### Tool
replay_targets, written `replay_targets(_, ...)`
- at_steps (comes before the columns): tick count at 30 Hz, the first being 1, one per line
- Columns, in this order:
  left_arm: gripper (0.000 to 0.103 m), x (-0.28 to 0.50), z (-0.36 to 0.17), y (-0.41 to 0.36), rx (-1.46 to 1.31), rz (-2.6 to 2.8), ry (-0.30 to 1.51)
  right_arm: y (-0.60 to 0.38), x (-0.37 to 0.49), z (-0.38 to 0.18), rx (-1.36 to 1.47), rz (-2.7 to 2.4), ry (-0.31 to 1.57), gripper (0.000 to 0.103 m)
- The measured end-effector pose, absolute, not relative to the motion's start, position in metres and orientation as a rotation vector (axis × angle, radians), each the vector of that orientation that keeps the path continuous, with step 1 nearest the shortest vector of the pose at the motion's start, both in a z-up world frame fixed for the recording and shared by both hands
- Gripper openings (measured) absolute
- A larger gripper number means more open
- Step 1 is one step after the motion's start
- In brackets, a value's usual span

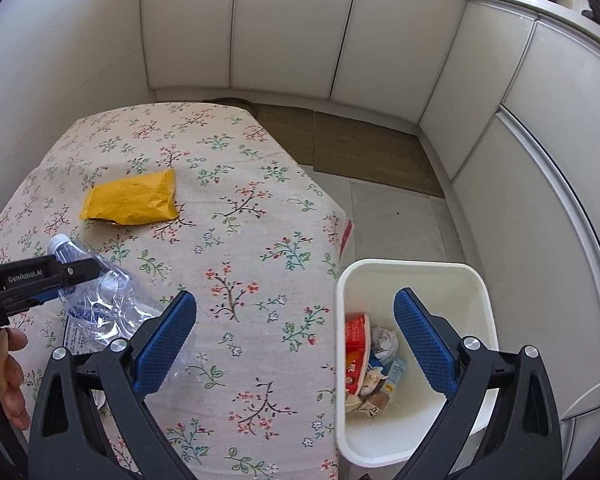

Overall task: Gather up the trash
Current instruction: 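Grasp the clear plastic water bottle with the left gripper and lift it, then grasp the blue medicine box with the right gripper while the left gripper holds the bottle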

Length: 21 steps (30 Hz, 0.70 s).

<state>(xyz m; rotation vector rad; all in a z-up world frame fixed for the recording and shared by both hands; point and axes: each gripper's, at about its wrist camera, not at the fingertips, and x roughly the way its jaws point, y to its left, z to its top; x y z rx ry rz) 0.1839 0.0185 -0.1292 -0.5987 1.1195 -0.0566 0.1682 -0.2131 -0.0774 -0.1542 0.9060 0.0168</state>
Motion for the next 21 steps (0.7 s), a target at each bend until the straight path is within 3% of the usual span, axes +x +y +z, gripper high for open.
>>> replay_targets(10,0.051,0.152,-0.054,0.092,-0.431,0.125,0.893,-0.155,0.174,-0.095,-0.081,0.220,1.006,0.096)
replay_targets(21,0.051,0.126,-0.035,0.171,-0.509,0.257,0.805,-0.058,0.159,-0.144,-0.208,0.268,1.128,0.096)
